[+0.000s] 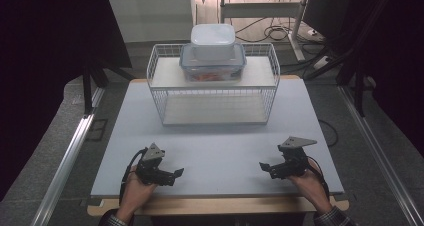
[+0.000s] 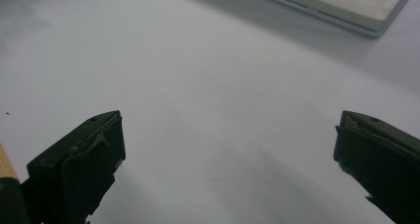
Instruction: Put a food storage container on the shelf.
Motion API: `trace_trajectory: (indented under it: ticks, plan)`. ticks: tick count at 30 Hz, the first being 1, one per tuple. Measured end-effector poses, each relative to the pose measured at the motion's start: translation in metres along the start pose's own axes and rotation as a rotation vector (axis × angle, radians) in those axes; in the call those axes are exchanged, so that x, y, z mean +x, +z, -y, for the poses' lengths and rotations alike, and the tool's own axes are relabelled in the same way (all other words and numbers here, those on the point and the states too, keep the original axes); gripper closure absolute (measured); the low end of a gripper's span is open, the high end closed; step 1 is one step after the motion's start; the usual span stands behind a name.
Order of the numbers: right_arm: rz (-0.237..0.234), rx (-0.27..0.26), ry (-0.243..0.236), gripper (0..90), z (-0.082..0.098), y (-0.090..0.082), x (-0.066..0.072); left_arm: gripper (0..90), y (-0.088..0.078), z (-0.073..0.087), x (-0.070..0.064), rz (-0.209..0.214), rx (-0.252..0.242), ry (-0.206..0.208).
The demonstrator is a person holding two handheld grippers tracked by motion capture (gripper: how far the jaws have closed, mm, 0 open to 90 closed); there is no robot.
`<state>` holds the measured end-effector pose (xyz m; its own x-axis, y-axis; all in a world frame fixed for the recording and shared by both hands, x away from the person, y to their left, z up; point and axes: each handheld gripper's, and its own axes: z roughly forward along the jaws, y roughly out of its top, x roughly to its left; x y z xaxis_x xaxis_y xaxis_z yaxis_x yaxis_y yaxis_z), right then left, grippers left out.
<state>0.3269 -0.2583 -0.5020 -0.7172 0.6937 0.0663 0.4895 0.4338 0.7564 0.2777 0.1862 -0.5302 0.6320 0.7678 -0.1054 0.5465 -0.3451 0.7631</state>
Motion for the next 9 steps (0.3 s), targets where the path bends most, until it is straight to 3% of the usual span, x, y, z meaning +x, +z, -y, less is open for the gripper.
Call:
trace_trajectory:
  ticks: [9]
  plan:
    - [0.009,0.027,0.001,0.0,0.0035,0.0056,-0.0023,1.3,0.0012,0.002,0.0058,-0.009,0.005,-0.015]
